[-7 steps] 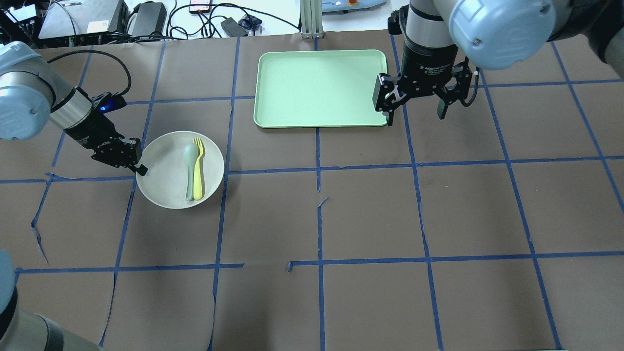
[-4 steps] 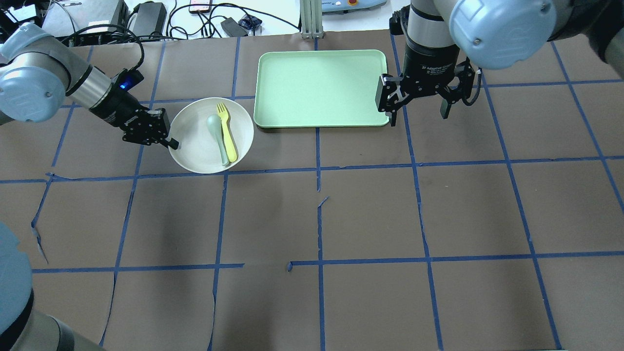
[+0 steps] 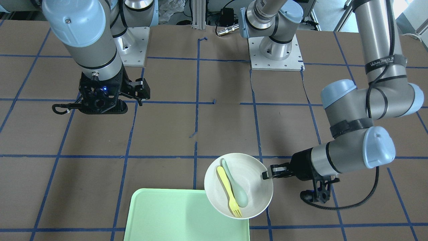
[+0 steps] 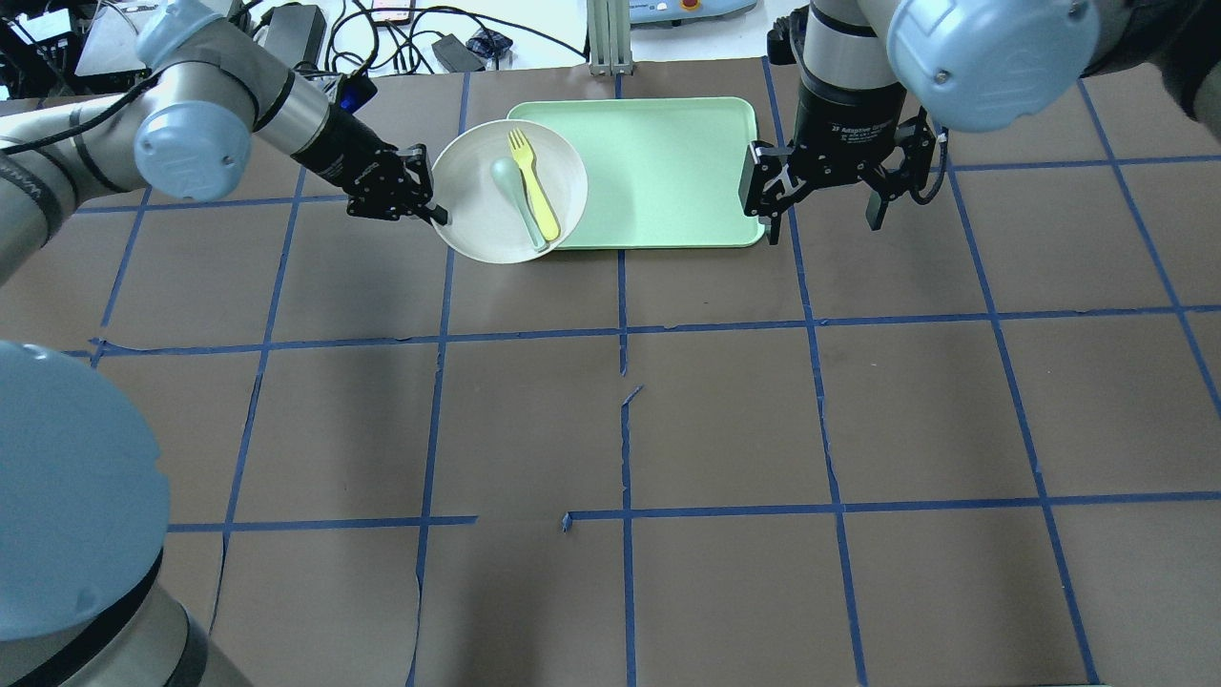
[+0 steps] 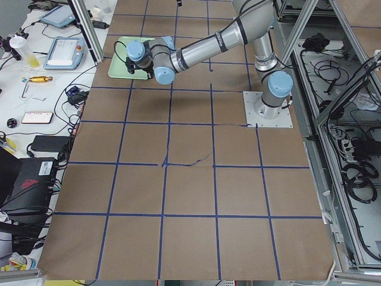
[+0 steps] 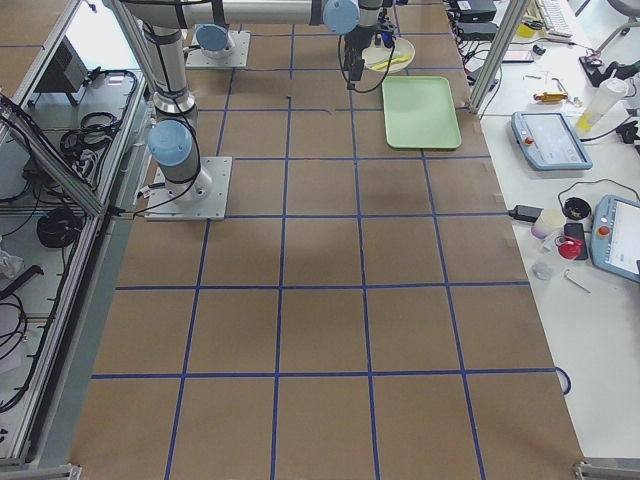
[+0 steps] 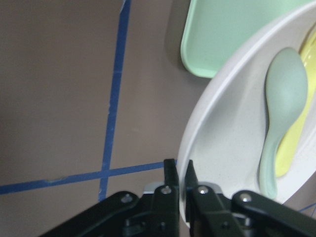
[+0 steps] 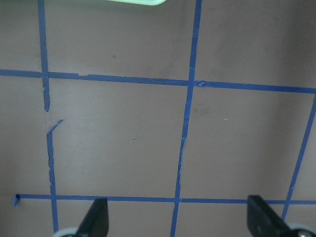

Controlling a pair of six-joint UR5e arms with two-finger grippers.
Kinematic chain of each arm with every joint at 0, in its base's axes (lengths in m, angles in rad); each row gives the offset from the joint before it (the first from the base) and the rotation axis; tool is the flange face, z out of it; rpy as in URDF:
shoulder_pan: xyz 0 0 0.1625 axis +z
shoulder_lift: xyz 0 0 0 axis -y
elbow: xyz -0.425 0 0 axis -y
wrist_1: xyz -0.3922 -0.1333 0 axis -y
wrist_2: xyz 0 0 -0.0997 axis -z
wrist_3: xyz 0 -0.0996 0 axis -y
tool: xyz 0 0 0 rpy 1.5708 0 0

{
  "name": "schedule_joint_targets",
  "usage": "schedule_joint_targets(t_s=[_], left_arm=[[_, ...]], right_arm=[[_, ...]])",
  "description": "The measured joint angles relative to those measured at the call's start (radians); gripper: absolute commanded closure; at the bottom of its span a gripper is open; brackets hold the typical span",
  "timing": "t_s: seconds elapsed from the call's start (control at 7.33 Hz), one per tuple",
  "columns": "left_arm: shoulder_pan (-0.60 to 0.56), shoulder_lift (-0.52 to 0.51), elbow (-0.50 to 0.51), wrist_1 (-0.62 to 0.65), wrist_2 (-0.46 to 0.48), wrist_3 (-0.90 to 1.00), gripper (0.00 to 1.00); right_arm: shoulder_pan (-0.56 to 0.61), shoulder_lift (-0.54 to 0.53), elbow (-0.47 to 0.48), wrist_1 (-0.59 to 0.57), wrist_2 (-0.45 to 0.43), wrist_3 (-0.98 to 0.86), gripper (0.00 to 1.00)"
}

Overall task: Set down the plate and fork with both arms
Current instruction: 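Slide the white plate with the left gripper onto the green tray, then release the plate and raise the left gripper while the right gripper reaches over the plate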

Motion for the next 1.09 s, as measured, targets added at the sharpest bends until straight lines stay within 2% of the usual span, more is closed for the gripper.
schedule_joint_targets(t_s=[0.55, 1.09], left_arm=[[-0.105, -0.230, 0.274, 0.050, 0.014, -0.043, 1.00], [-0.159, -0.347, 0.406, 0.054, 0.053, -0.057, 1.00]], right_arm=[[0.004, -0.001, 0.003, 0.000, 0.007, 0.000, 0.00], [0.007, -0.001, 0.008, 0.001, 0.007, 0.000, 0.00]])
